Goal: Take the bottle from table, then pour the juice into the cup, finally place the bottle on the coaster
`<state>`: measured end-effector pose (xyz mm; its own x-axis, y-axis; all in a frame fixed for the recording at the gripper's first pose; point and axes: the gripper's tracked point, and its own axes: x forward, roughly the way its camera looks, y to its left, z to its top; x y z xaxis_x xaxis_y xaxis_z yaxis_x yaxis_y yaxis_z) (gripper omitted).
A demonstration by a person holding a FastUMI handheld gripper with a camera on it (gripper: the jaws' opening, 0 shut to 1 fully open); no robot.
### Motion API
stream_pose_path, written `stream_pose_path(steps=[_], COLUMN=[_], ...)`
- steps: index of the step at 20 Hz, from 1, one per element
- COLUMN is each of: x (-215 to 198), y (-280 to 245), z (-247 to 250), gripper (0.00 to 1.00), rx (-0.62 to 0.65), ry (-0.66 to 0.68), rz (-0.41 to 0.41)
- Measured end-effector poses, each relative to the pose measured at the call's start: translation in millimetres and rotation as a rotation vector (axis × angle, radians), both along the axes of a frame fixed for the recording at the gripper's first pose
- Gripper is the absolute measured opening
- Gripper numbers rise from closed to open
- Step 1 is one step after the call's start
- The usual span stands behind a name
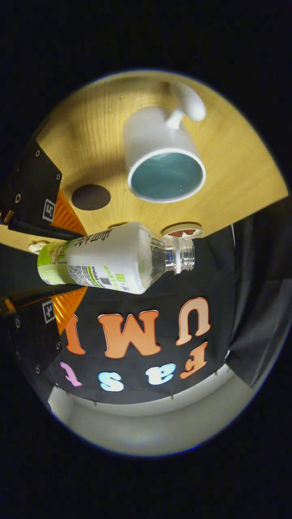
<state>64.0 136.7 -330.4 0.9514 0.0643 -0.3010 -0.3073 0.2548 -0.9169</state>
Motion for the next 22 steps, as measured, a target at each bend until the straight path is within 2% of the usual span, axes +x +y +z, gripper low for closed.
stream_pose_path(steps=[2,4,8,12,16,22], x=[3.4,8.2,33.9,35.2,38.9,35.3], y=[1.8,6.5,13.5,9.7,7.3,10.9], z=[-0.4,4.1,4.2,-5.5,-22.9,-42.7], gripper=[0.55,0.55,0.55,0.55,0.55,0.55], rx=[0.202,0.350,0.619,0.868,1.006,1.047], ry=[0.073,0.094,0.153,0.232,0.257,0.332], rz=[-0.086,-0.145,-0.208,-0.280,-0.361,-0.388])
